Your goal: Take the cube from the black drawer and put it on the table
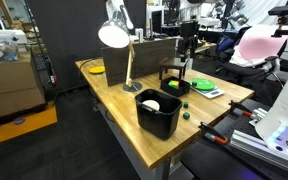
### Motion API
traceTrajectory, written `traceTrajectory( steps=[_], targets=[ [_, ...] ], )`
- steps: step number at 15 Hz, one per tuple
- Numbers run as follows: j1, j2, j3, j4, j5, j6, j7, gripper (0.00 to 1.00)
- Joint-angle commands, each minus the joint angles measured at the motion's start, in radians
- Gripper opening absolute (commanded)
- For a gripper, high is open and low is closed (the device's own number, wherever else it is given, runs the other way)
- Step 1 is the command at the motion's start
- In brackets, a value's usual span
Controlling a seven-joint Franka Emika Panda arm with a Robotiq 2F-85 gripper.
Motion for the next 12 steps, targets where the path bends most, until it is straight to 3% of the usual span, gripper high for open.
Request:
traceTrajectory(
  steps=[1, 7, 12],
  targets=[
    [-0.025, 0.118, 0.007, 0.071, -0.019, 0.027, 0.009, 1.00],
    [-0.048, 0.305, 0.003, 0.183, 0.014, 0.039, -0.002, 1.00],
    [-0.047, 0.288, 0.010, 0.155, -0.004, 0.051, 0.004, 1.00]
  ],
)
